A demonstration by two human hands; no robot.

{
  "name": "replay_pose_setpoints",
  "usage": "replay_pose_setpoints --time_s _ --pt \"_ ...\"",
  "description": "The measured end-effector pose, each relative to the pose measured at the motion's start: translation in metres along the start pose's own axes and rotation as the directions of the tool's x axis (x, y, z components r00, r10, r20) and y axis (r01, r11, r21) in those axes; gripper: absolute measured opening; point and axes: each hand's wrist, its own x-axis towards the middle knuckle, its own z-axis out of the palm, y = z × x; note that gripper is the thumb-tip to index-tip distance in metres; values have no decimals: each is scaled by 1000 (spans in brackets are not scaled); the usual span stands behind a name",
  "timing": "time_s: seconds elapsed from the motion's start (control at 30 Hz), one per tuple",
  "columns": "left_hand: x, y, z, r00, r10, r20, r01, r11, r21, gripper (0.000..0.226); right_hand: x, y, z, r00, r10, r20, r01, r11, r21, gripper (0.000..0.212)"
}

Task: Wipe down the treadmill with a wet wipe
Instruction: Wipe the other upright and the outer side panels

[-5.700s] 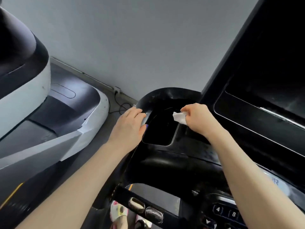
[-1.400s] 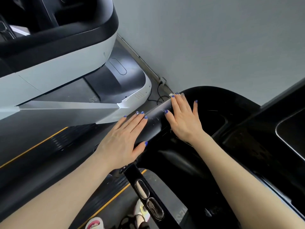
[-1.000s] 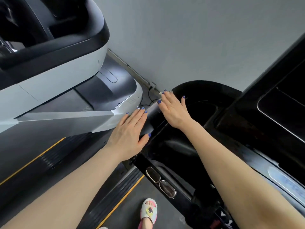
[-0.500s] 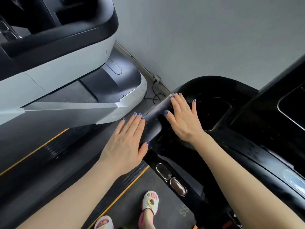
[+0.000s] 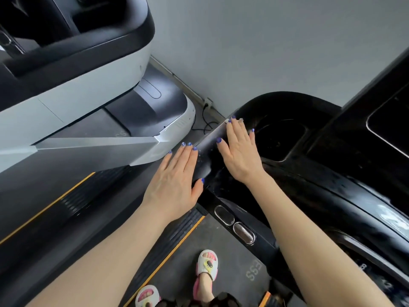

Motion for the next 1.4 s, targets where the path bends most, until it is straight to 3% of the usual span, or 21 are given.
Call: replay_pose_setpoints --time_s 0.13,0.23,0.4,0.63,0.73,0.83,0.93,1.2,1.3,1.4 --pt "-1 0 -1 1000 4 -2 -4 1000 -8 75 -56 -7 13 999 -29 28 27 996 81 76" --pt "-1 -1 0 1000 12 -1 -12 1000 -18 75 -66 -9 15 999 -26 45 24 999 46 74" --pt "0 -1 -1 1000 20 0 -20 999 -28 74 -3 -12 2 998 -66 0 65 995 -75 80" --pt "1 -1 -4 1000 3 21 -3 999 -34 76 70 -19 -12 996 -40 80 54 981 -186 68" --pt "0 0 -3 1000 7 22 -6 1000 -25 75 41 -20 -6 999 -16 48 22 992 -127 63" --pt "-1 -1 -4 999 13 31 -12 999 -37 76 -13 -26 4 998 -50 43 51 999 -13 74" --pt "-1 -1 -4 999 16 33 -14 999 -44 77 -50 -26 5 990 -88 114 82 995 53 78" --pt "0 -2 -3 999 6 39 -6 1000 -17 75 22 3 -20 972 -132 195 156 981 -112 65" --pt "0 -3 -3 999 3 40 -2 1000 -5 73 27 18 -31 923 -296 245 305 952 1 60" --pt "-1 -2 -3 999 -7 37 8 1000 -9 73 29 51 -49 801 -517 303 520 851 76 57"
